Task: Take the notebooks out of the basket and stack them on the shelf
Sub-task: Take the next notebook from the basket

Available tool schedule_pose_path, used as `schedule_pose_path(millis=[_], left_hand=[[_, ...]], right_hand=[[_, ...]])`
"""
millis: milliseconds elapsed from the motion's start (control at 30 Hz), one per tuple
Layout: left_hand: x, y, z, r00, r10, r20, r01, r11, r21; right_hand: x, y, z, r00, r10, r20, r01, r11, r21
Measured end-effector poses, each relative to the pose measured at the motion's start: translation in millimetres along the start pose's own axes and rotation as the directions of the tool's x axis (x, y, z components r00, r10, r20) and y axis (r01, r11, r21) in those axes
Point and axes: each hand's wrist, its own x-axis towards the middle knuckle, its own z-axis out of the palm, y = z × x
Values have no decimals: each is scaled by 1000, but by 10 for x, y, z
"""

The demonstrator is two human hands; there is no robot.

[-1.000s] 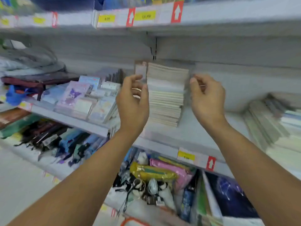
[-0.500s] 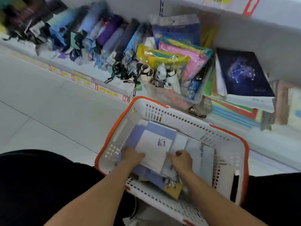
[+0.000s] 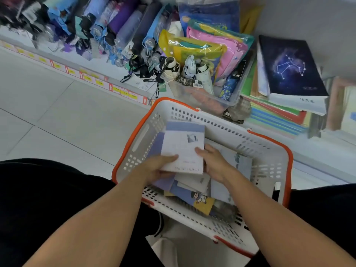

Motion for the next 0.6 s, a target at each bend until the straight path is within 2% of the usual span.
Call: schedule_pose_path(millis=[33, 67, 100, 133, 167, 200, 233, 300, 333, 367, 400, 467, 533, 600], left_hand=[[-49, 81, 3, 995, 104, -3, -104, 994, 26], [-104, 164, 2, 970, 235, -55, -226, 964, 142], [-150, 224, -19, 922, 372, -110, -319, 888, 332], [-186, 263, -28, 868, 479, -130, -352, 779, 519], [-214, 267, -31, 822, 552, -139, -332, 663, 671], [-217, 242, -48, 810, 568, -147, -300, 616, 728], [-229, 218, -58, 805, 571, -159, -302, 626, 719], [-218, 162, -90, 784, 578, -227, -316, 685, 656], [-202, 146, -122, 744, 615, -263, -322, 674, 665], [-193, 141, -151, 698, 660, -277, -326, 637, 698], [-196, 144, -178, 653, 699, -291, -308, 596, 741], [-249, 154, -193, 581, 752, -311, -226, 517, 826], [-306, 148, -200, 520, 788, -331, -146, 464, 874], [-366, 136, -195, 492, 783, -380, -87, 479, 874]], right_hand=[[8, -35, -57, 995, -4, -96, 0, 999, -35], [52, -20, -129, 969, -33, -245, 6, 994, -112], [117, 41, -226, 909, -89, -406, -11, 971, -237], [139, 94, -298, 845, -145, -515, -50, 937, -347], [145, 164, -348, 819, -142, -556, -109, 913, -394], [136, 230, -365, 830, -98, -549, -150, 909, -388], [119, 282, -360, 839, -69, -539, -167, 911, -376], [98, 283, -298, 809, -221, -544, -109, 853, -510], [120, 279, -265, 798, -321, -510, -43, 814, -579], [131, 255, -195, 822, -355, -445, 22, 801, -598], [140, 244, -112, 871, -325, -367, 48, 802, -596], [146, 272, 55, 959, -134, -251, -17, 853, -522], [154, 315, 203, 976, 48, -212, -125, 923, -364], [165, 329, 363, 973, 127, -191, -170, 958, -230]])
